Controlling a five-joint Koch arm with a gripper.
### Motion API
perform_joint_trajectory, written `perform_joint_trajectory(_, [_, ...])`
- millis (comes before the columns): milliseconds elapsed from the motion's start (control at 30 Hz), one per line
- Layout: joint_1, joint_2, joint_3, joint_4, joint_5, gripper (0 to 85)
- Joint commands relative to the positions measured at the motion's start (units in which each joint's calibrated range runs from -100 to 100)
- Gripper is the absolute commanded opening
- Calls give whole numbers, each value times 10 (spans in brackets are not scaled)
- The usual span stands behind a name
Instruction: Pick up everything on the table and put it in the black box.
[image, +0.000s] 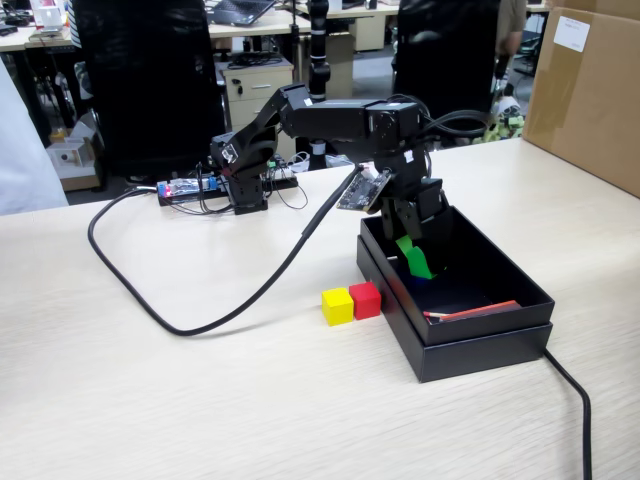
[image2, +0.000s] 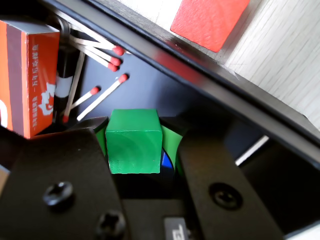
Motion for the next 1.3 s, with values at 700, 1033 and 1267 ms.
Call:
perform_joint_trajectory(700, [-32,-287,-22,-8,-1,412])
perform_joint_trajectory(1033, [-90,-371,-201,-8,-5,467])
perform_joint_trajectory(1267, [-100,-191,-232,-8,4,485])
